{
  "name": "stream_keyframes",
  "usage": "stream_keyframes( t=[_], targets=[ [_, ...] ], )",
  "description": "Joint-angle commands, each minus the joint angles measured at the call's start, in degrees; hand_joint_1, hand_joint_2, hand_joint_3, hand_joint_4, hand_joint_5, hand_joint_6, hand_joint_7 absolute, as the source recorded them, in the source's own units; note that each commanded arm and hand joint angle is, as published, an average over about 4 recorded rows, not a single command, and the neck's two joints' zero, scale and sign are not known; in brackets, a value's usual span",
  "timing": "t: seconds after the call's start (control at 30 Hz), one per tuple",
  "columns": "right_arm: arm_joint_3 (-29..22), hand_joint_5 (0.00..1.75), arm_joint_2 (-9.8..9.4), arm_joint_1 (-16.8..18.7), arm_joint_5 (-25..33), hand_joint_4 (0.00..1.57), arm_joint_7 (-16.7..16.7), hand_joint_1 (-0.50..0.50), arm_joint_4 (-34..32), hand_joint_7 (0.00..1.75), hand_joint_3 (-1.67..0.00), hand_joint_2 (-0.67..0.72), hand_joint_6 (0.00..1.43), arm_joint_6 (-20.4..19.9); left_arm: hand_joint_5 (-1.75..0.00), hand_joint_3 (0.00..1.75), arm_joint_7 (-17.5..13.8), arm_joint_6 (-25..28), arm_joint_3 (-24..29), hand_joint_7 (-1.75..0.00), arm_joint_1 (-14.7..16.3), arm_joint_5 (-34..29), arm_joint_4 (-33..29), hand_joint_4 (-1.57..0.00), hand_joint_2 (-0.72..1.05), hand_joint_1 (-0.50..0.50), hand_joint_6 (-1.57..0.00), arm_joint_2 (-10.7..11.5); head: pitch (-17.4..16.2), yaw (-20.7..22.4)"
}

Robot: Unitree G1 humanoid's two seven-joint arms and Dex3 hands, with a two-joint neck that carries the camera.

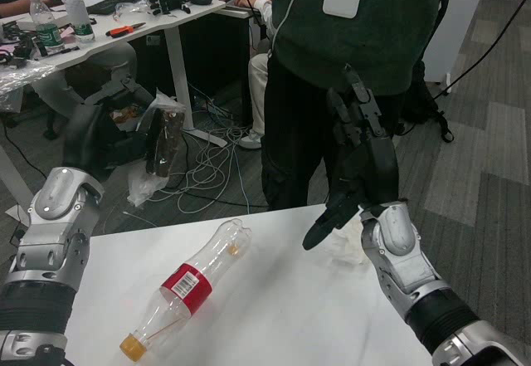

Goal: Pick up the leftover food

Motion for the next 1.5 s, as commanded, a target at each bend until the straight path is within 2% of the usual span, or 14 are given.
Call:
stream_keyframes(
  t=[0.03, 0.1, 0.67, 1.23, 1.5],
  targets=[
    [-0.1, 0.0, -0.68, -1.5, -0.2, 0.0, 0.0, -0.42, -0.3, 0.0, 0.0, 0.66, 0.0, 0.5, -1.75, 1.18, 0.8, -1.4, -0.3, -1.59, -1.3, -0.8, 1.4, -1.57, 0.6, -0.5, -1.13, -0.1, -0.2, 0.1],
    [-0.1, 0.0, -0.7, -1.8, -0.2, 0.0, 0.0, -0.42, -0.1, 0.0, 0.0, 0.66, 0.0, 0.5, -1.75, 1.22, 0.9, -1.6, -0.5, -1.57, -1.6, -0.8, 1.9, -1.57, 0.6, -0.5, -1.13, -0.1, -0.2, 0.2],
    [-0.1, 0.0, -0.39, -2.2, -0.2, 0.0, 0.0, -0.42, -0.3, 0.0, 0.0, 0.66, 0.0, 0.5, -1.75, 1.22, 1.3, -3.1, -1.2, -1.61, -2.0, -1.3, 2.9, -1.57, 0.6, -0.5, -1.15, 0.0, 0.4, -0.1],
    [0.2, 0.0, 0.11, -1.5, -0.3, 0.0, 0.0, -0.42, -1.6, 0.0, 0.0, 0.66, 0.0, 0.5, -1.75, 1.22, 1.3, -3.2, -1.3, -1.61, -0.3, -2.1, 1.4, -1.57, 0.6, -0.5, -1.15, 0.3, 2.1, 0.6],
    [0.3, 0.0, 0.29, -1.3, -0.3, 0.0, 0.0, -0.42, -2.0, 0.0, 0.0, 0.66, 0.0, 0.5, -1.75, 1.22, 1.5, -3.2, -1.3, -1.61, 0.3, -2.2, 0.8, -1.57, 0.6, -0.5, -1.15, 0.5, 1.8, 0.7]
  ],
)
